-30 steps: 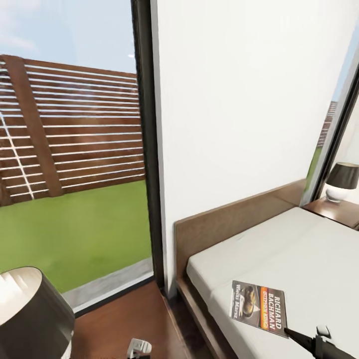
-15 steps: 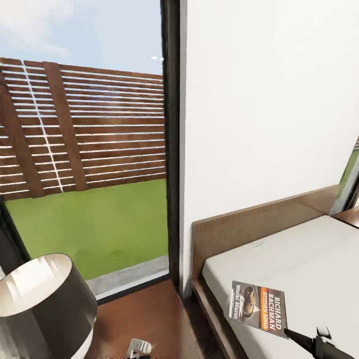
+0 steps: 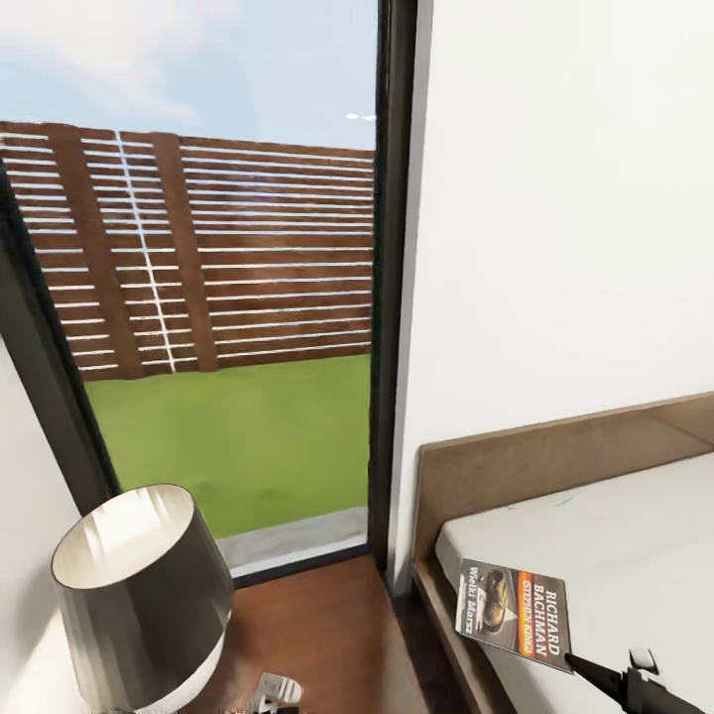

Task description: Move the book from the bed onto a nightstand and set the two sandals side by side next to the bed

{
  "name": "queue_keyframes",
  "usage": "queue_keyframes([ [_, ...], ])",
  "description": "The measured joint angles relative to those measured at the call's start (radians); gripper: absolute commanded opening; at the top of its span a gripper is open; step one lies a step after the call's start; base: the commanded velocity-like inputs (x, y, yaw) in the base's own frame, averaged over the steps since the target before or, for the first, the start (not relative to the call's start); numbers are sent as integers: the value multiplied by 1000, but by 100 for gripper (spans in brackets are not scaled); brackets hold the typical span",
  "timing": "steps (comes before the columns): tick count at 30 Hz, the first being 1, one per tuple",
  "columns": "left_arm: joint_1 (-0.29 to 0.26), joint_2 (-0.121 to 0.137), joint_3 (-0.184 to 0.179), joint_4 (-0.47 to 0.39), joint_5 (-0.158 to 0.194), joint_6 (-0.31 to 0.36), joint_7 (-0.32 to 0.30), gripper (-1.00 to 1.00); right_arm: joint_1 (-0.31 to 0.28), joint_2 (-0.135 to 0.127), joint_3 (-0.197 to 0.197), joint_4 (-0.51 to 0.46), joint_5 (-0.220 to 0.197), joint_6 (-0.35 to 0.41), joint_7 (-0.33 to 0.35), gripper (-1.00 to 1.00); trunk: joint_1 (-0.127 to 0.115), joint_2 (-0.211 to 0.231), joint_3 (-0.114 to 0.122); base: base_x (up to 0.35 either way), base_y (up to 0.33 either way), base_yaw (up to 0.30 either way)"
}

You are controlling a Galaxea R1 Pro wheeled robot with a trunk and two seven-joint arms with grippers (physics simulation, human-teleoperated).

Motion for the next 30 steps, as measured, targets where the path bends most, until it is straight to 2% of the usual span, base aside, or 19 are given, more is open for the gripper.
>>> queue_keyframes([
  [22, 0, 1, 0, 0, 0, 0, 0, 100, 0, 1, 0, 0, 0, 0, -4, -100, 0, 0, 0, 0, 0, 258],
  [30, -1, 0, 0, 0, 0, 0, 1, 100, 0, 0, -7, -1, -1, 0, -5, -100, 0, 0, 0, 0, 0, 76],
])
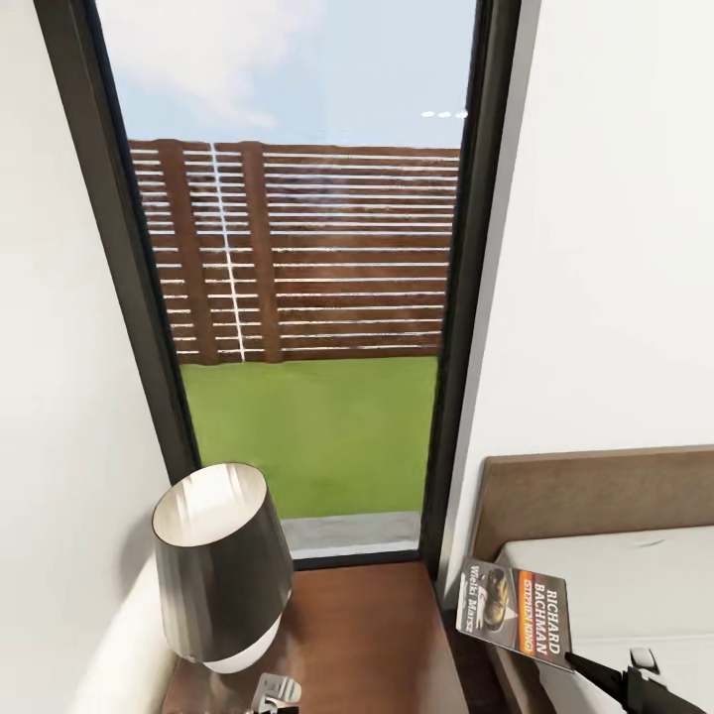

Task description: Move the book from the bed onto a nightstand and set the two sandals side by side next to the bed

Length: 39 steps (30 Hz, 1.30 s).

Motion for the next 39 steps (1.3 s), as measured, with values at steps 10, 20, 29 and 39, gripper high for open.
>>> queue_keyframes([
  [10, 0, 0, 0, 0, 0, 0, 0, 100, 0, 0, 1, 0, 0, 1, 1, -100, 0, 0, 0, 0, 0, 172],
  [20, 0, -1, -1, 0, 0, 0, 0, 100, 0, 0, 3, 0, 1, 0, 1, -100, 0, 0, 0, 0, 0, 226],
  [29, 1, -1, -1, 1, 0, 0, 1, 100, 0, 0, 0, 0, 0, 0, 3, -100, 0, 0, 0, 0, 0, 93],
  [39, 0, -1, -1, 0, 0, 0, 0, 100, 0, 0, 1, 0, 0, 0, 3, -100, 0, 0, 0, 56, 0, 63],
])
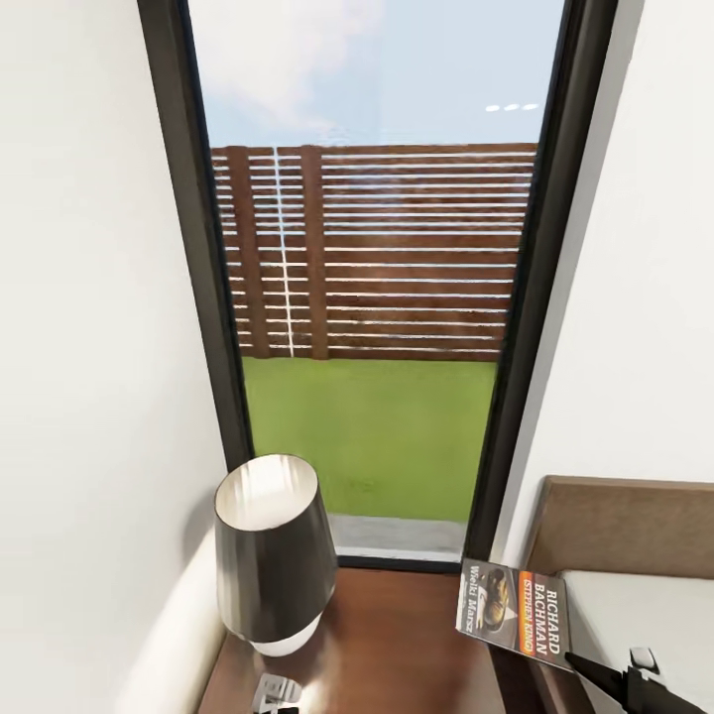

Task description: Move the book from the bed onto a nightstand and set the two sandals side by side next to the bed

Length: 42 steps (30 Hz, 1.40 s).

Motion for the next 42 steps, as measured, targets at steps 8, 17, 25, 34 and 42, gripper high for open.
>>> queue_keyframes([
  [8, 0, 0, 1, 0, 0, 0, 0, 100, 0, 0, -1, 0, 0, 0, 1, -100, 0, 0, 0, 115, 0, 1],
  [17, 0, 0, 1, 0, 2, 1, 0, 100, 0, 1, 2, 1, 0, 0, -1, -100, 0, 0, 0, 121, 0, 0],
  [25, 0, 1, 1, 0, 2, 1, -3, 100, 0, 8, 1, 1, 0, 0, -5, -100, 0, 0, 0, 0, 0, 0],
  [34, 0, 9, 2, 0, 4, 1, -91, 100, -2, 11, -3, -16, 3, 72, -3, -100, 0, 0, 0, 0, 0, 0],
  [42, -1, 60, 3, 0, 10, 1, -381, 100, -5, 141, -12, -139, 12, 179, -7, -100, 0, 0, 0, 0, 0, 0],
])
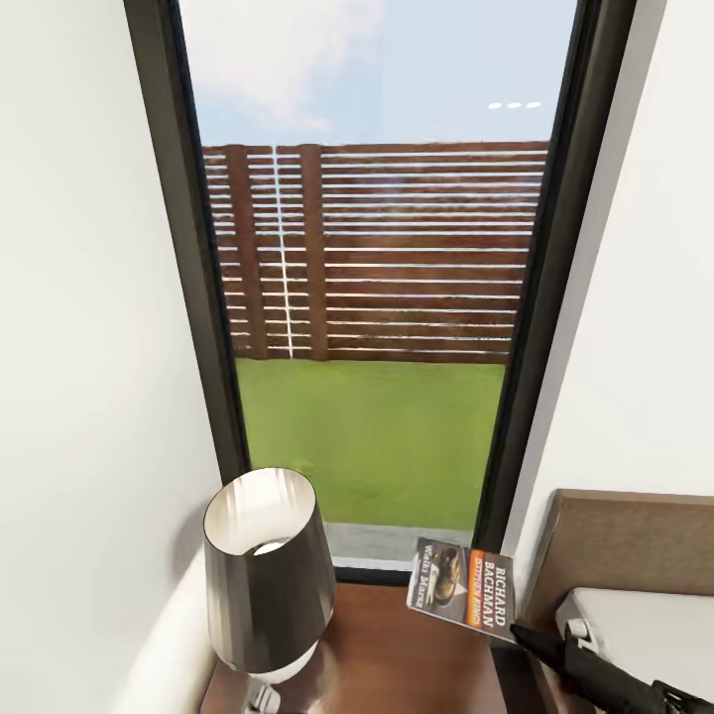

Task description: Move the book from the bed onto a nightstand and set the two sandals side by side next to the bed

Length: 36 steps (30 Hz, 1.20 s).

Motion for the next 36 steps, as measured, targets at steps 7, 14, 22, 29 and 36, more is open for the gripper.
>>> queue_keyframes([
  [7, 0, 35, 3, -6, 1, 2, -60, 100, -2, 138, 2, -40, -4, 60, -190, -100, 0, 0, 0, 0, 0, 0],
  [14, 0, 41, 3, -7, 1, 4, -111, 100, -3, 147, 0, -44, -10, 140, -232, -100, 0, 0, 0, 0, 0, 0],
  [22, 0, 40, 3, -7, 1, 5, -114, 100, -4, 148, -2, -44, -11, 146, -235, -100, 0, 0, 0, 0, 0, 0],
  [29, 0, 39, 2, -7, 1, 6, -114, 100, -4, 149, -2, -44, -11, 147, -236, -100, 0, 0, 0, 0, 0, 0],
  [36, 0, 38, 2, -6, 1, 6, -112, 100, -4, 151, -1, -44, -9, 148, -240, -100, 0, 0, 0, 0, 0, 0],
])
